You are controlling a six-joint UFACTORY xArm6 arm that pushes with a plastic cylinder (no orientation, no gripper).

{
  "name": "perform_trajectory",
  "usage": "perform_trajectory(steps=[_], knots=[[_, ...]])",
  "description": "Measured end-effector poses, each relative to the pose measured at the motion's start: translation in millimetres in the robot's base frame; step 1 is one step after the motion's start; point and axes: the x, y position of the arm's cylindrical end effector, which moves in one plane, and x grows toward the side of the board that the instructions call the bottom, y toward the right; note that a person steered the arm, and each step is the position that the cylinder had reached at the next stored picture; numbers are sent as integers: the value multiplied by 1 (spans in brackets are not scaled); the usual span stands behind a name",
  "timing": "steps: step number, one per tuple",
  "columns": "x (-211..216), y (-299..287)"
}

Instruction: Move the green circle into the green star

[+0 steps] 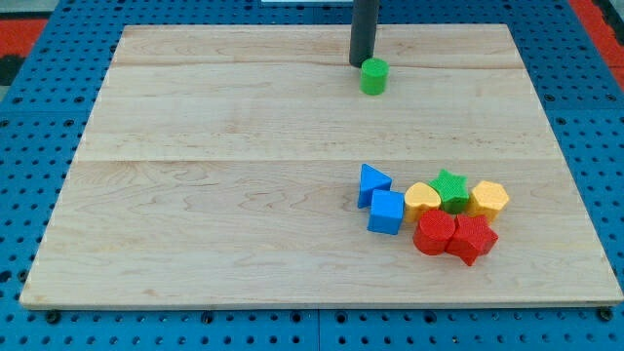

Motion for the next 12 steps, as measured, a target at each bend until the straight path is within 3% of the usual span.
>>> perform_trajectory(steps=[1,2,4,6,7,8,9,10,11,12], knots=[[48,0],[68,8],[33,32],[139,7],[154,7],[108,-3],[92,17],[137,44],[167,32],[163,34]])
